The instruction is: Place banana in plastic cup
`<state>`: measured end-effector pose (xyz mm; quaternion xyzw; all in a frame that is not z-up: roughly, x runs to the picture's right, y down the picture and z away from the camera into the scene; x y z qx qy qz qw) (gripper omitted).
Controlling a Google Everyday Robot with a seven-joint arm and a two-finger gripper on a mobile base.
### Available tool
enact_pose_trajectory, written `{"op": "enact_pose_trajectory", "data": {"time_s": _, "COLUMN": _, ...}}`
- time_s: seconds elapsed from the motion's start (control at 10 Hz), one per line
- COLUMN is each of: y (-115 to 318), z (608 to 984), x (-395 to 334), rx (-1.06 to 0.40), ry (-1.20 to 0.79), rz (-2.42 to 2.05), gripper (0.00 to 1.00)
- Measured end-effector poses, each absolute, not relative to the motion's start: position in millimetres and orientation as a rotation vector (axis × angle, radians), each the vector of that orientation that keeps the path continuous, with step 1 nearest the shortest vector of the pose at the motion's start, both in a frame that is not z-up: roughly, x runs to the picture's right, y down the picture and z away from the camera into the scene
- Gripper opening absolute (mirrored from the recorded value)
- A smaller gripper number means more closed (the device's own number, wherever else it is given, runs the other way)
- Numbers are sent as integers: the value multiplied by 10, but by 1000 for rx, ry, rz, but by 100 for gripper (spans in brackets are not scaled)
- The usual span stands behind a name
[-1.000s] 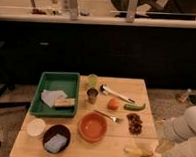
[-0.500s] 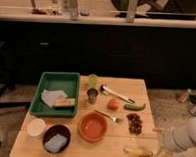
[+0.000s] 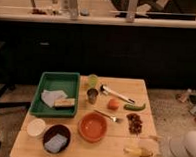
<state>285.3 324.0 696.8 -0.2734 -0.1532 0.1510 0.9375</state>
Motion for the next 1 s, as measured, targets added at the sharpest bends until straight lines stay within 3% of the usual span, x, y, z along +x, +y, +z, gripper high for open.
{"op": "enact_pose_trajectory", "data": {"time_s": 0.9, "y": 3423, "z": 7318, "x": 2753, "rx": -602, "ry": -295, "rz": 314, "gripper": 80}}
{"op": "enact_pose_trajectory", "data": {"time_s": 1.0, "y": 3443, "z": 7352, "x": 2772, "rx": -608, "ry": -294, "rz": 320, "gripper": 76}}
